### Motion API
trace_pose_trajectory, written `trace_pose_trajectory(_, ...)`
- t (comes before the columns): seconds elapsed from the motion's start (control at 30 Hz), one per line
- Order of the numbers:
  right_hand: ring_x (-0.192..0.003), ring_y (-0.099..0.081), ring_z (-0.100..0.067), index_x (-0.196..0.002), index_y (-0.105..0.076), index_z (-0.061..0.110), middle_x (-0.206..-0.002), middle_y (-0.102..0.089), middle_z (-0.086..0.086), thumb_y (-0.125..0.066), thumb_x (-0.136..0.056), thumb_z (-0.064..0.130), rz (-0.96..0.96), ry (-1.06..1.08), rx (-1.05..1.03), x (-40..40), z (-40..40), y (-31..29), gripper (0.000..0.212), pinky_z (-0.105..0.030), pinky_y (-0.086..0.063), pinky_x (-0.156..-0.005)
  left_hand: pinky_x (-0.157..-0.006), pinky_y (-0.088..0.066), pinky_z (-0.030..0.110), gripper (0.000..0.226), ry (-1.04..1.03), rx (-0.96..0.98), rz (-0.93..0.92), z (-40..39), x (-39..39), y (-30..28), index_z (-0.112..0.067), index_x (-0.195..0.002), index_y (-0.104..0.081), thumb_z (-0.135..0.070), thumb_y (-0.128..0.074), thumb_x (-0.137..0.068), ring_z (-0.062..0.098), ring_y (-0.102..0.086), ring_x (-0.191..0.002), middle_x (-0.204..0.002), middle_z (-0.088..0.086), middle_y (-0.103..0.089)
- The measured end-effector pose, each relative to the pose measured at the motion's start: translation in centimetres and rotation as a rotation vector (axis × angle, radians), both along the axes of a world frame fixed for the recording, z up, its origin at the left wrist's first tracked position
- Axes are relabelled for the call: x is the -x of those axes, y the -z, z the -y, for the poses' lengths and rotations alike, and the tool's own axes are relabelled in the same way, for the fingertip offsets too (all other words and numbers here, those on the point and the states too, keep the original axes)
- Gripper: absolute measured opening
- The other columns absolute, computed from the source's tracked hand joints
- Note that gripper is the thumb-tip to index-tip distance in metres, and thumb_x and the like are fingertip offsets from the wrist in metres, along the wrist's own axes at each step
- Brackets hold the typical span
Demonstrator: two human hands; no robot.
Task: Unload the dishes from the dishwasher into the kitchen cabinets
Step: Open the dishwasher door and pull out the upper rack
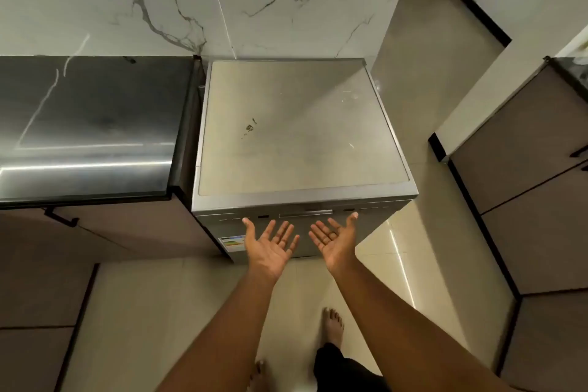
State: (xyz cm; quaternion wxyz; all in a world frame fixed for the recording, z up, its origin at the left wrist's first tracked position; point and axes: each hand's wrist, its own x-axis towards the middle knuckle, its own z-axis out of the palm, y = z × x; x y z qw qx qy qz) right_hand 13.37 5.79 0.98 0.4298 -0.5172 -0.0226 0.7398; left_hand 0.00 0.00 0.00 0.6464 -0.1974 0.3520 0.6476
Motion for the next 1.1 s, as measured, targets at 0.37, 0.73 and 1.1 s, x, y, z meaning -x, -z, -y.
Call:
trace_pose_trajectory(0.37, -0.128, -0.049, -0.042, -0.136, -0.042, 0.002, -0.141, -0.047, -0.026, -0.052, -0.093, 0.057, -0.178, 0.060, 0.126, -0.2, -5.7, 3.6, 0.071, -0.055, -0.041, -0.107, -0.110, -0.041, 0.046, 0.050, -0.032, 0.074, -0.116, -5.5, -1.8, 2.6, -0.010, -0.122, -0.059, -0.044, -0.067, -0.087, 0.025, -0.053, -0.127, -0.123, 0.010, -0.060)
trace_pose_trajectory(0.73, -0.122, -0.051, -0.038, -0.131, -0.051, 0.006, -0.124, -0.051, -0.020, -0.064, -0.088, 0.052, -0.308, 0.066, 0.036, -0.3, -5.5, 6.4, 0.064, -0.053, -0.040, -0.110, -0.108, -0.044, 0.038, 0.052, -0.001, 0.034, -0.162, -6.5, -2.0, 5.3, -0.009, -0.108, -0.063, -0.046, -0.069, -0.072, 0.019, -0.063, -0.103, -0.102, 0.007, -0.067)
trace_pose_trajectory(1.1, -0.117, -0.061, -0.029, -0.131, -0.051, 0.011, -0.123, -0.062, -0.014, -0.055, -0.081, 0.064, -0.080, 0.016, 0.014, 0.9, -5.3, 6.1, 0.073, -0.041, -0.053, -0.097, -0.088, -0.057, 0.032, 0.093, -0.035, 0.110, -0.242, -7.0, -2.9, 6.1, -0.009, -0.138, -0.052, -0.060, -0.071, -0.063, 0.022, -0.062, -0.118, -0.128, 0.010, -0.064)
